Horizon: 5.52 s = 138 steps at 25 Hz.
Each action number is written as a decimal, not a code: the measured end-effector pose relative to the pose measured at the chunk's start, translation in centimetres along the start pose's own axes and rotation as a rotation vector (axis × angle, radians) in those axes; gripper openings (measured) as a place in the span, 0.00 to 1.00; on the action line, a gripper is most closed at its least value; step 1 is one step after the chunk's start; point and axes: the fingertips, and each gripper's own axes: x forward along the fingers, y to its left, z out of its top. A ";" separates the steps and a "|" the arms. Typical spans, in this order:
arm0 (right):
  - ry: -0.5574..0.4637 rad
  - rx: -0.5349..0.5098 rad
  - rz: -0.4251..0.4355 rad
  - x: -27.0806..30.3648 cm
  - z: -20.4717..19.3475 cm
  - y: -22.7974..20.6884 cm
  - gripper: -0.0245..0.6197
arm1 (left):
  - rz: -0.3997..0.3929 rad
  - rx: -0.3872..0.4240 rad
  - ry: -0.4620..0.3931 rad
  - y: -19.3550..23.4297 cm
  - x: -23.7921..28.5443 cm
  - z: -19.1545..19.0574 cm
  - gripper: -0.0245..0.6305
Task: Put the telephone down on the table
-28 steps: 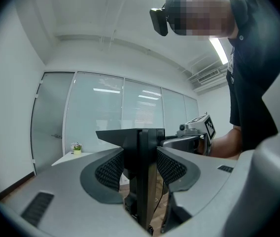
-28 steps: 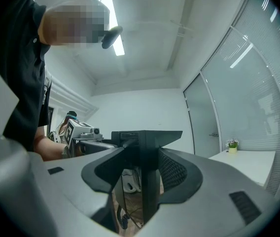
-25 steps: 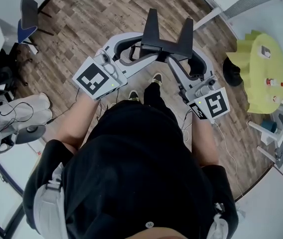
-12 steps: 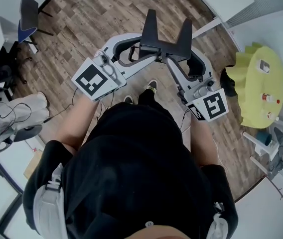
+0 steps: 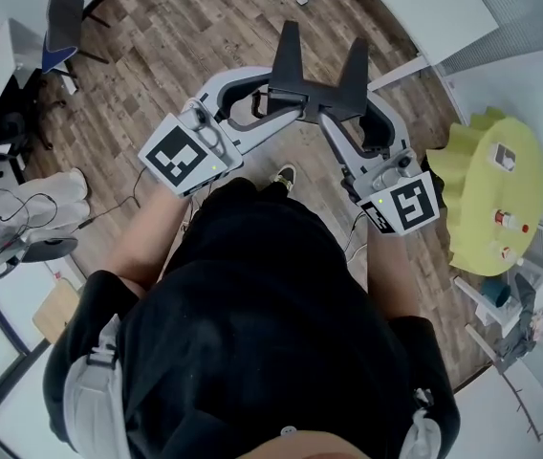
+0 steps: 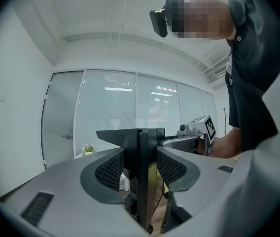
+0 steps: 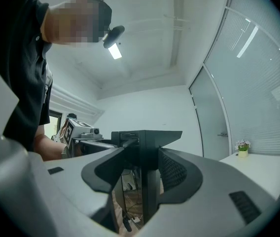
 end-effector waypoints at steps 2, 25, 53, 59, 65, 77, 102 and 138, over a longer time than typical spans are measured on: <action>-0.002 0.005 0.008 0.3 0.0 -0.5 0.39 | 0.010 -0.007 0.006 0.4 0.3 -0.1 0.36; 0.014 0.004 -0.097 14.5 -1.1 -7.8 0.39 | -0.097 0.006 -0.001 16.8 1.8 -0.6 0.36; -0.004 -0.003 -0.186 24.2 -1.3 -14.2 0.39 | -0.198 0.007 -0.010 28.7 4.1 -0.5 0.36; -0.015 -0.005 -0.165 24.7 -0.9 -18.8 0.39 | -0.179 0.018 -0.014 30.9 8.2 0.1 0.36; -0.018 -0.003 -0.165 24.7 -0.2 -24.8 0.39 | -0.183 0.025 -0.003 33.2 13.7 0.7 0.36; -0.031 0.013 -0.182 22.5 0.3 -35.3 0.39 | -0.199 0.028 0.027 35.4 24.3 1.4 0.36; -0.038 0.048 -0.385 19.7 0.0 -50.9 0.39 | -0.396 0.017 0.060 39.7 40.5 1.1 0.36; 0.055 0.355 -0.846 19.8 -10.1 -73.5 0.39 | -0.856 -0.133 0.313 49.8 62.9 -9.0 0.36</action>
